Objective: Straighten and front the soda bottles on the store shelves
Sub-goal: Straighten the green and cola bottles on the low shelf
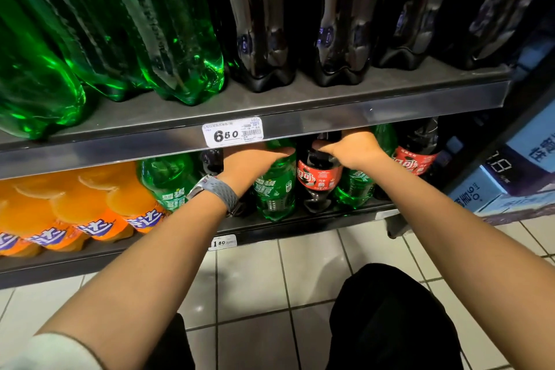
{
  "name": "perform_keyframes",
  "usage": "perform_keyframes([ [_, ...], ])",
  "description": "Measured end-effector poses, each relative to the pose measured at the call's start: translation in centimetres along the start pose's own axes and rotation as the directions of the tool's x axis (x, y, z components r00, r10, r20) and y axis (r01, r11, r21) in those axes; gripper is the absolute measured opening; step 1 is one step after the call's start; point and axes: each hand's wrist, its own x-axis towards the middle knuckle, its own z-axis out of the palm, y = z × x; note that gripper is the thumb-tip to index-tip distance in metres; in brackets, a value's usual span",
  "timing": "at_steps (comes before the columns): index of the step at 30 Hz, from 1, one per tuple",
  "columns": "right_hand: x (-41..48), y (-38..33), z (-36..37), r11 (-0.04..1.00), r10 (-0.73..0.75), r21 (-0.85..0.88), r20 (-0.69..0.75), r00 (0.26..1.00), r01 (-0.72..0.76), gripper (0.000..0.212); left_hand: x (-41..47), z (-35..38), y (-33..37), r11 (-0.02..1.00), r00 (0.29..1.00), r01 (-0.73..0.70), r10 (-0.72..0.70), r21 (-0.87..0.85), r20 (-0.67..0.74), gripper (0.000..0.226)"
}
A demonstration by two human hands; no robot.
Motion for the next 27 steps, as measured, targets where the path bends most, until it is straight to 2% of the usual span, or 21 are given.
perform_keyframes([
  [2, -0.1, 0.2, -0.2, 1.0, -0.015, -0.019, -0.037, 0.999, 0.014, 0.053, 0.1, -0.4, 0.2, 0.997, 0.998, -0.012, 0.008, 0.074, 0.061, 0.083],
  [4, -0.1, 0.0, 0.0, 0.998, -0.054, -0.032, -0.081, 0.995, 0.051, 0.06, 0.3, -1.2, 0.3, 1.0, 0.987, -0.02, 0.017, 0.019, 0.158, 0.081],
  [7, -0.6, -0.4, 0.6, 0.99, -0.093, -0.121, -0.201, 0.975, 0.07, 0.08, 0.7, -1.9, -0.2, 0.997, 0.981, -0.053, 0.063, -0.061, 0.183, 0.072],
  [9, -0.9, -0.9, 1.3, 0.973, -0.122, -0.223, -0.313, 0.942, 0.052, 0.078, 0.9, -1.7, -0.2, 1.0, 0.981, -0.029, 0.029, -0.008, 0.193, 0.072],
  [10, -1.0, -1.2, 1.5, 0.967, -0.124, -0.25, -0.323, 0.938, 0.041, 0.075, 1.0, -1.6, -0.2, 1.0, 0.985, 0.003, -0.004, 0.006, 0.171, 0.072],
  [13, -0.7, -1.4, 1.6, 0.982, -0.061, -0.188, -0.274, 0.96, 0.009, 0.07, 0.8, -1.5, -0.2, 0.995, 0.992, 0.095, -0.092, -0.027, 0.091, 0.072],
  [16, -0.5, -1.2, 1.2, 0.989, -0.05, -0.144, -0.244, 0.968, 0.015, 0.066, 0.4, -1.0, -0.3, 0.999, 0.999, 0.046, -0.046, -0.007, 0.021, 0.072],
  [21, -0.7, -0.7, 1.0, 0.998, -0.037, -0.055, -0.213, 0.976, 0.025, 0.065, 0.7, -0.8, 0.5, 0.975, 0.995, 0.037, -0.057, 0.219, 0.085, 0.085],
  [27, -0.8, -0.1, 0.4, 1.0, -0.005, 0.022, -0.131, 0.991, 0.008, 0.062, 0.7, -0.2, -0.1, 0.967, 0.998, 0.036, -0.045, 0.251, 0.032, 0.085],
])
